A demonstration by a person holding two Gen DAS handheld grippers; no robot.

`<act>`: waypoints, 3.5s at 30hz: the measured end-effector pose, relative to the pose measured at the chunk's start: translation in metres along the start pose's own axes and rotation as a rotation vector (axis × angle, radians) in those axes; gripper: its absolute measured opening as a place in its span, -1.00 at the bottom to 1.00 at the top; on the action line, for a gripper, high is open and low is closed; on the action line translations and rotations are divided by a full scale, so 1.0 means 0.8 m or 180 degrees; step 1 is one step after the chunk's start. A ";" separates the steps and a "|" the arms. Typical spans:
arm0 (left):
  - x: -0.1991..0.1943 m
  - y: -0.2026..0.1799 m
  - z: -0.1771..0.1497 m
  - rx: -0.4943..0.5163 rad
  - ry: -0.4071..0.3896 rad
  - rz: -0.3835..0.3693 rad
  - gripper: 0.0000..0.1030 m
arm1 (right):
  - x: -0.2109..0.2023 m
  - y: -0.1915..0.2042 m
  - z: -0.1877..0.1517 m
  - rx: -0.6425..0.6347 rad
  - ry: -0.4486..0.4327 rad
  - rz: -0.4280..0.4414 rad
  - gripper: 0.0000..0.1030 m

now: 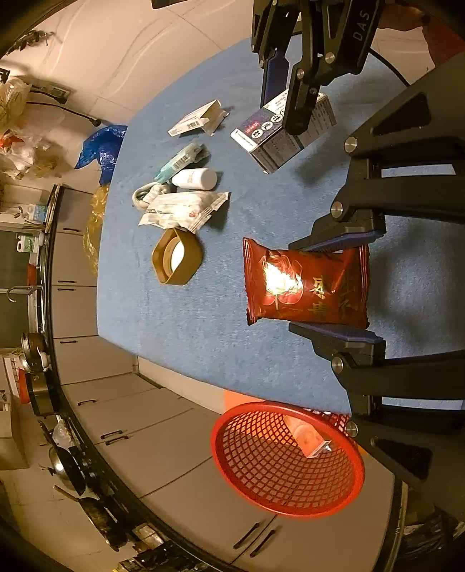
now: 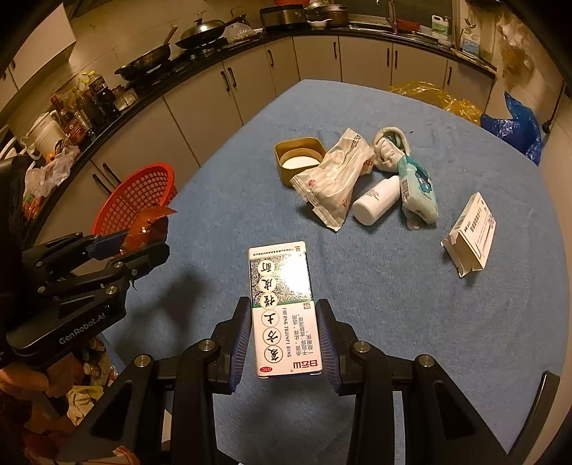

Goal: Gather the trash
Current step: 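Carry the snack packet and medicine box over the red basket with both tools, then open both tools to drop the packet and box into the basket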

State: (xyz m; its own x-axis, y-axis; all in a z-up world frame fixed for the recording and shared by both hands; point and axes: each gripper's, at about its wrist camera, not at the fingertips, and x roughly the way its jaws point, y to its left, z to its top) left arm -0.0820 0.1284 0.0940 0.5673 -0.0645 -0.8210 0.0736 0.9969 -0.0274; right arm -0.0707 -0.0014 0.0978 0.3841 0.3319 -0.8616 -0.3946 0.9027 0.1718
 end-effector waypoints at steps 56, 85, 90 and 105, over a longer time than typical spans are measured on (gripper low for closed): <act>-0.024 0.262 0.002 -0.0597 -0.0179 0.0442 -0.32 | 0.090 0.215 0.145 -0.0396 0.0036 0.0410 -0.24; 0.011 0.278 0.004 -0.0633 -0.0012 0.0480 -0.32 | 0.139 0.238 0.171 -0.0395 0.0198 0.0492 -0.24; 0.012 0.281 0.005 -0.0636 -0.0004 0.0480 -0.32 | 0.142 0.238 0.173 -0.0381 0.0213 0.0506 -0.24; 0.018 0.287 0.002 -0.0639 0.0001 0.0459 -0.32 | 0.157 0.245 0.183 -0.0377 0.0240 0.0536 -0.24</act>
State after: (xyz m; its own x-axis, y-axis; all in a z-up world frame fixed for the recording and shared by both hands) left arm -0.0554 0.3563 0.0765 0.5600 0.0791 -0.8247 -0.1725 0.9847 -0.0226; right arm 0.0224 0.2571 0.0932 0.2429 0.4498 -0.8595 -0.5450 0.7962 0.2627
